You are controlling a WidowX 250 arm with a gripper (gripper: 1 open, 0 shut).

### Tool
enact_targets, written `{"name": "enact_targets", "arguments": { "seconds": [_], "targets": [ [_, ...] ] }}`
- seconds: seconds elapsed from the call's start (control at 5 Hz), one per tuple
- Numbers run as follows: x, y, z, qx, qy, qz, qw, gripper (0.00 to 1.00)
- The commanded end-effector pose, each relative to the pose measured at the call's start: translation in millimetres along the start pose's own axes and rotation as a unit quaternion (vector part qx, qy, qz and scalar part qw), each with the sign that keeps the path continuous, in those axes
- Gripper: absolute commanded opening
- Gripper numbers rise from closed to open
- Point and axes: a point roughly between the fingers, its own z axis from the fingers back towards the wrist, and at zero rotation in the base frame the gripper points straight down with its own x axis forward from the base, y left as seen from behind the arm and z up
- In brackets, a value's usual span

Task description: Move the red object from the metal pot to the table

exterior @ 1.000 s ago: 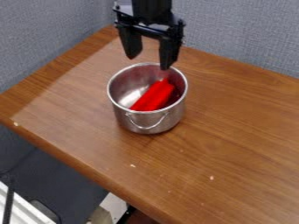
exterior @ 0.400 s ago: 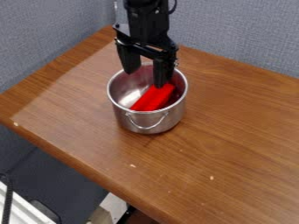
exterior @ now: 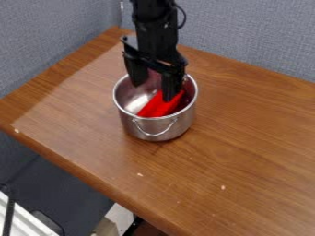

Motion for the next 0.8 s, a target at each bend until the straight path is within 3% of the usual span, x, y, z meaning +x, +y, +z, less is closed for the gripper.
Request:
{"name": "enact_targets", "arguments": {
  "seconds": [0.0, 0.6],
  "targets": [
    [1.4, 7.5, -1.8, 0.007, -0.012, 0.011, 0.9998, 1.0],
    [2.8, 8.0, -19.2, 0.006, -0.001, 0.016, 0.9999, 1.0]
  ]
}}
